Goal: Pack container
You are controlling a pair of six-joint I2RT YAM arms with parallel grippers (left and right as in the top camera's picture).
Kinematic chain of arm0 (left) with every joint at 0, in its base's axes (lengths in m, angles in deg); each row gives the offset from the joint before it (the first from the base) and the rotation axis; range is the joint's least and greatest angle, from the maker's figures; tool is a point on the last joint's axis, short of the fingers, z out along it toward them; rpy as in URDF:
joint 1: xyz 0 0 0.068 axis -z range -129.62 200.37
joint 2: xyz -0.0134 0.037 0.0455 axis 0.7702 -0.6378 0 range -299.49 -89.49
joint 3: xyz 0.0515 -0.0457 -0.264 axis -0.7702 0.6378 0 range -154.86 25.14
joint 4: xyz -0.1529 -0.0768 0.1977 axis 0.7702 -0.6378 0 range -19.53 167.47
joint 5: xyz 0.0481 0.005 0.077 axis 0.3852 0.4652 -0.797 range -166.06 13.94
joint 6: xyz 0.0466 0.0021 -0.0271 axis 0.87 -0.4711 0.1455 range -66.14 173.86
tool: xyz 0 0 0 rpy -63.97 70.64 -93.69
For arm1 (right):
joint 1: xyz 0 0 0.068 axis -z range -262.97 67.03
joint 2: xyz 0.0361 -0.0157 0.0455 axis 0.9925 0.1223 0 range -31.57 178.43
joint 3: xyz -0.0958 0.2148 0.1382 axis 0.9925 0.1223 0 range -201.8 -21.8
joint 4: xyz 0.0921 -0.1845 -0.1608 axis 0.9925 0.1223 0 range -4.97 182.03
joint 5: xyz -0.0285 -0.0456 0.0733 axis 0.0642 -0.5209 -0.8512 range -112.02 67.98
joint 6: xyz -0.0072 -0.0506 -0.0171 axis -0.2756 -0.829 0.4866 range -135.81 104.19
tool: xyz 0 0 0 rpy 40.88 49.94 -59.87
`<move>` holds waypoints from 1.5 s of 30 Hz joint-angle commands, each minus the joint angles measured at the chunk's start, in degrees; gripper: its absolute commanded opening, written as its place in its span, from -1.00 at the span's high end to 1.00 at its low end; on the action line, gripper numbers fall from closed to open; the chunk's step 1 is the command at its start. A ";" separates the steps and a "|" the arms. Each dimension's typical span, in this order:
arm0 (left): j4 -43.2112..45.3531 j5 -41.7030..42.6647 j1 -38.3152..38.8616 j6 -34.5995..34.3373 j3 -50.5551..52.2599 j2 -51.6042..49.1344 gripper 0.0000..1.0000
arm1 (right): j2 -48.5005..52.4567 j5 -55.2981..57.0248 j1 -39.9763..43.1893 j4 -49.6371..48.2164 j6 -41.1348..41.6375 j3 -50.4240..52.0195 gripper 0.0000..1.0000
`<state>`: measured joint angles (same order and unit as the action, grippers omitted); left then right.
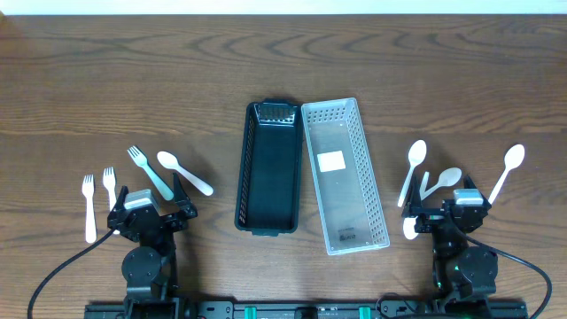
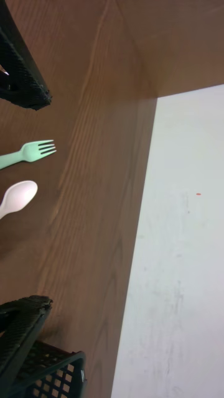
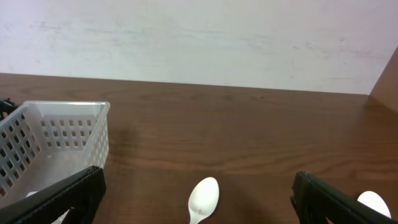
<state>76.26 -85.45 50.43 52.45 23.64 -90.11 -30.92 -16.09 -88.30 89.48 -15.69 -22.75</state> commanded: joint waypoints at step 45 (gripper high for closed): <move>-1.95 -0.07 -0.26 -4.52 1.27 -4.59 -0.96 | -0.13 -0.44 0.33 0.07 1.86 0.22 -0.99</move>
<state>76.11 -85.36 50.43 51.35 23.58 -94.70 -30.94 -16.09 -88.30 89.48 -15.52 -22.75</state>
